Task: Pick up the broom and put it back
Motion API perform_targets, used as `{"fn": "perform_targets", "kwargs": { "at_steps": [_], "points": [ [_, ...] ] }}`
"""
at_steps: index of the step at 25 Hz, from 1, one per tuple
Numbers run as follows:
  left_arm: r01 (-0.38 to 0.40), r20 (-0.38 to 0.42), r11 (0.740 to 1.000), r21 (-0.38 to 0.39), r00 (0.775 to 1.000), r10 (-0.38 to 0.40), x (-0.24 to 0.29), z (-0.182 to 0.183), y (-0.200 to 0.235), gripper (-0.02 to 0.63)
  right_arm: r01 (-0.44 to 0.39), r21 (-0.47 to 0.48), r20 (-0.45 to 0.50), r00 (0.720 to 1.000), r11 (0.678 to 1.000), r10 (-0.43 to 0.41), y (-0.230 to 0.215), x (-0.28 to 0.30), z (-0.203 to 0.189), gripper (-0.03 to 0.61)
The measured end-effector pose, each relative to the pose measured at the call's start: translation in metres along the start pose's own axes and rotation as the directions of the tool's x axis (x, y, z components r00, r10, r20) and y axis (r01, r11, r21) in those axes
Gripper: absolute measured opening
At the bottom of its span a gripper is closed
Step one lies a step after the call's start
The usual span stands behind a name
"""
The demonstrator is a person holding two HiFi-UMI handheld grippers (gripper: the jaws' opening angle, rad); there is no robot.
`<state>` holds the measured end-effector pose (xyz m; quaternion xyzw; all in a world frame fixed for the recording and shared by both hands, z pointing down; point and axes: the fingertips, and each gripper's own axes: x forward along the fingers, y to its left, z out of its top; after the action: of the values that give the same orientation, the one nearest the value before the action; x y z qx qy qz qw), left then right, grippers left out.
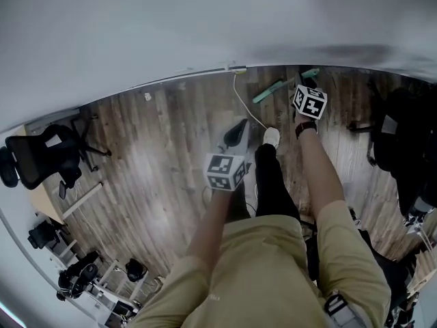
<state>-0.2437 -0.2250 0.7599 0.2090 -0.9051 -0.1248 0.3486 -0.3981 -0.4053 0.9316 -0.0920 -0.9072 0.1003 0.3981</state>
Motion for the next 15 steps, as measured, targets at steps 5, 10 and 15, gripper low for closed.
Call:
{"fn": "perform_targets", "kwargs": {
  "at_steps": [5,10,15],
  "points": [
    [0.010,-0.021,1.000,0.016,1.000,-0.009,0.010,-0.008,0.007,0.002,-0.074,-0.032,-0.001,0.997,0.997,0.074,0.015,0.037,0.026,0.098],
    [0.014,-0.024,1.000,0.023,1.000,-0.013,0.016,-0.006,0.008,0.002,-0.106,-0.029,-0.019,0.994,0.994,0.105,0.017,0.061,0.044,0.100],
    [0.016,-0.033,1.000,0.008,0.999,-0.016,0.013,-0.010,0.004,0.002,-0.179,-0.014,-0.060,0.982,0.984,0.178,0.028,0.060,0.043,0.269]
  ]
}}
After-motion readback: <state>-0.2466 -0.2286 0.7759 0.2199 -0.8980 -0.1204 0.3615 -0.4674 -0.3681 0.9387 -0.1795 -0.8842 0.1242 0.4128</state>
